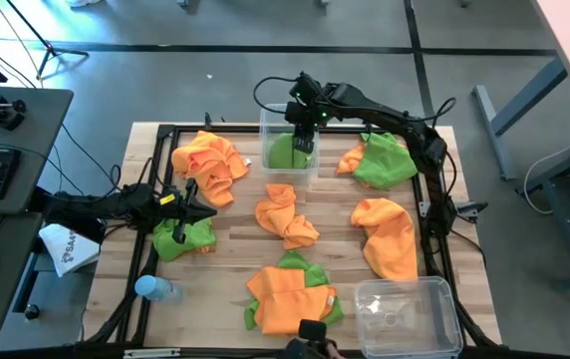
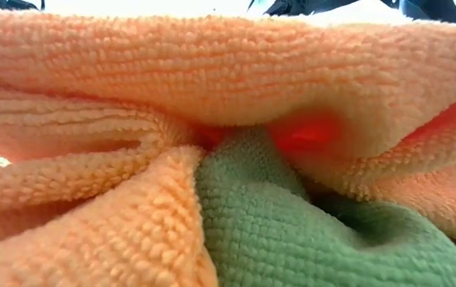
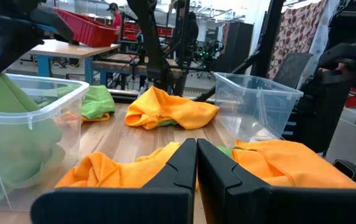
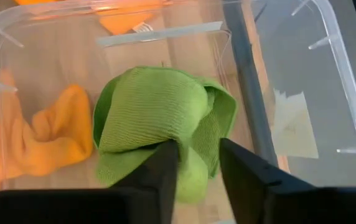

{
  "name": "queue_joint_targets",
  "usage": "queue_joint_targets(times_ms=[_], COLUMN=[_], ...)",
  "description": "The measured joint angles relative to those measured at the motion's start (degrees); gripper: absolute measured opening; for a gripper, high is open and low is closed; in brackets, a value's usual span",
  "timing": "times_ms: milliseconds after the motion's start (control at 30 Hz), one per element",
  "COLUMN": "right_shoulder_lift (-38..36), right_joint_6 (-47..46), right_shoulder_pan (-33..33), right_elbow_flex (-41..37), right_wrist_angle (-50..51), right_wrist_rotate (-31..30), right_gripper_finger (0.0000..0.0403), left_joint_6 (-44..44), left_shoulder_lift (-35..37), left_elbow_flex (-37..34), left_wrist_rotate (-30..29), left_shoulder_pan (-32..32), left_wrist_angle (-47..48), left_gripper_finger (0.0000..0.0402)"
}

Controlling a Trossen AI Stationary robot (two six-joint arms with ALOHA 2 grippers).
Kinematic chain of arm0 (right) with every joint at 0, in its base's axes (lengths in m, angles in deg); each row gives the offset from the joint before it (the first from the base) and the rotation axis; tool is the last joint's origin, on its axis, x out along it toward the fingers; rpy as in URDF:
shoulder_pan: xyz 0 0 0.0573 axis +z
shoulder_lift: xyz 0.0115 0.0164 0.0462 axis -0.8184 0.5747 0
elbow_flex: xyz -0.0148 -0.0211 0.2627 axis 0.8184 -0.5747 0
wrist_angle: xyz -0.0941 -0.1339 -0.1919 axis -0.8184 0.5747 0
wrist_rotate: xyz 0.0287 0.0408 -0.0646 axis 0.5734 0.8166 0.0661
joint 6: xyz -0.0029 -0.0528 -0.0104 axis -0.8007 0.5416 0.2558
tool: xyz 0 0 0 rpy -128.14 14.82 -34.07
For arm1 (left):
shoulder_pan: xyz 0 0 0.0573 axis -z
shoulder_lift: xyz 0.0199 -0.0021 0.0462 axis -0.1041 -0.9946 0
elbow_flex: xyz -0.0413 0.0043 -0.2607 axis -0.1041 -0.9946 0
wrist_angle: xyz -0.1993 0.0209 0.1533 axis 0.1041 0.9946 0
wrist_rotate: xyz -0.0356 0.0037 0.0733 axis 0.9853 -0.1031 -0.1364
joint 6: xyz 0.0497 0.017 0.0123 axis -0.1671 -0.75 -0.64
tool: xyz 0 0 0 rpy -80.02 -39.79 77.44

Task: Sort microfiber towel by color & place in baskets
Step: Put the green microfiber towel into the top transparent bin, then put the orange microfiber towel into the bottom transparent bin

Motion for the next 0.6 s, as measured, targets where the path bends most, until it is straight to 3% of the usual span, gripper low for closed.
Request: queue_joint_targets(times_ms=[133, 267, 500, 600], right_shoulder_lift=[-0.42, -2.28, -7.74, -10.15], right_joint_6=[0.16, 0.4, -3.77, -5.6], right_shoulder_pan=[0.02, 0.02, -0.27, 0.29], right_elbow_flex=[0.0, 0.0, 0.02, -0.03], right_wrist_angle=[1.19, 2.44, 7.84, 12.39], right_wrist_rotate=[-0.02, -0.05, 1.12, 1.7], right_gripper_finger=[0.017, 0.019, 0.0191, 0.0167], left_joint_6=[0.0, 0.0, 0.0, 0.0], left_shoulder_lift=[0.0, 0.0, 0.0, 0.0], left_elbow_flex=[0.0, 0.0, 0.0, 0.0], left_wrist_rotate=[0.01, 0.01, 0.01, 0.0], left_shoulder_pan=[0.0, 0.02, 0.01, 0.02], left_wrist_angle=[-0.01, 0.0, -0.01, 0.0], left_gripper_finger=[0.0, 0.0, 0.0, 0.0])
